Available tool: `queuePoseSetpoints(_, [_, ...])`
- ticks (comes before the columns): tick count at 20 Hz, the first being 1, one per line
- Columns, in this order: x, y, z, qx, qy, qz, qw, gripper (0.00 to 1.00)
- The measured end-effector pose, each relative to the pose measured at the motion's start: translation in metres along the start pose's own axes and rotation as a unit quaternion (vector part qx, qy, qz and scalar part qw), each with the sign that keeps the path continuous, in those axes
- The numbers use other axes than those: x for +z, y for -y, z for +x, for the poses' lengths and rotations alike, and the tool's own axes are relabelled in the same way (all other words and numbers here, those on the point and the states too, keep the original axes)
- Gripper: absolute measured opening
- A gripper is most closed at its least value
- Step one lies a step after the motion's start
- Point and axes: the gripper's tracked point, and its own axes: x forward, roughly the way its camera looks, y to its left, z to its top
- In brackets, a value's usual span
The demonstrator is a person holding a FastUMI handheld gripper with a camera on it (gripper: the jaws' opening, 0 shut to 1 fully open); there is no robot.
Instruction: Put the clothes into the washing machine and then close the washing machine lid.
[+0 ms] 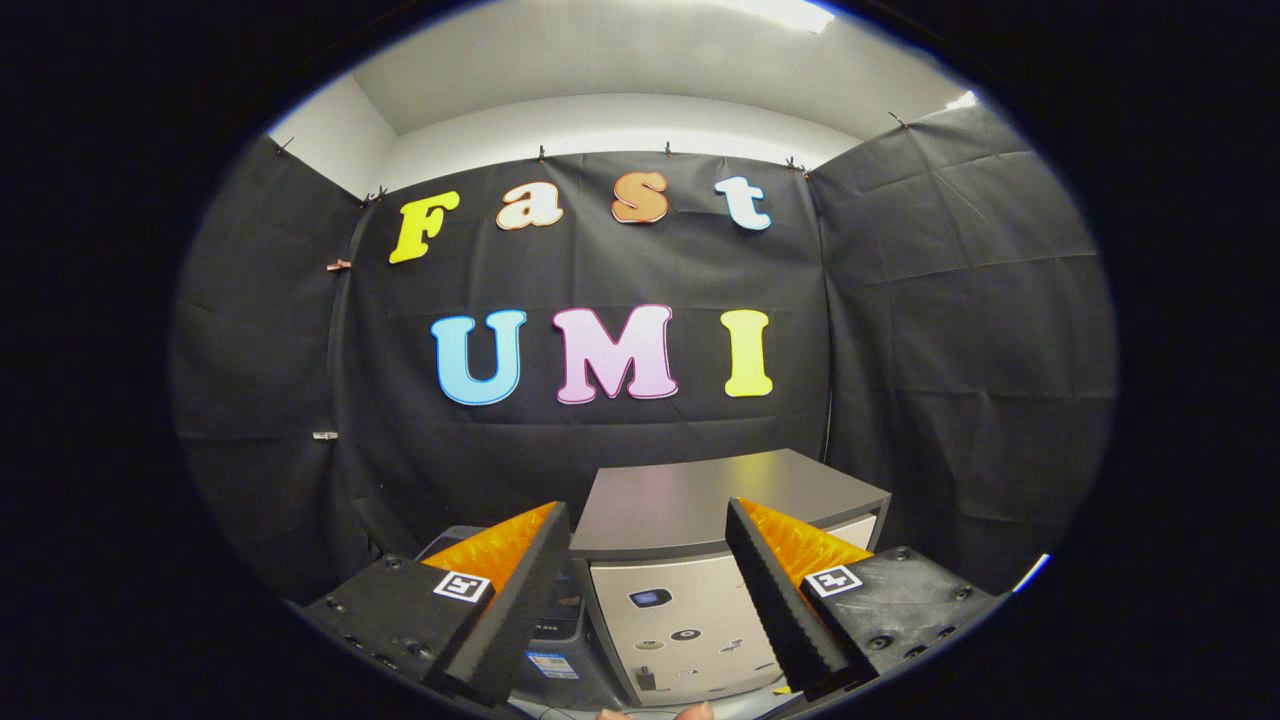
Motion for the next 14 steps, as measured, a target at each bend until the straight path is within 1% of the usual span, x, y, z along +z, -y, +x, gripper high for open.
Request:
queuePoseSetpoints(4, [0.004, 0.006, -0.005, -0.009, 0.007, -0.005, 1.0, 0.98])
queuePoseSetpoints(7, [0.006, 0.008, -0.007, -0.005, 0.013, 0.008, 1.0, 0.98])
queuePoseSetpoints(14, [0.008, 0.01, -0.009, -0.011, 0.014, 0.002, 1.0, 0.98])
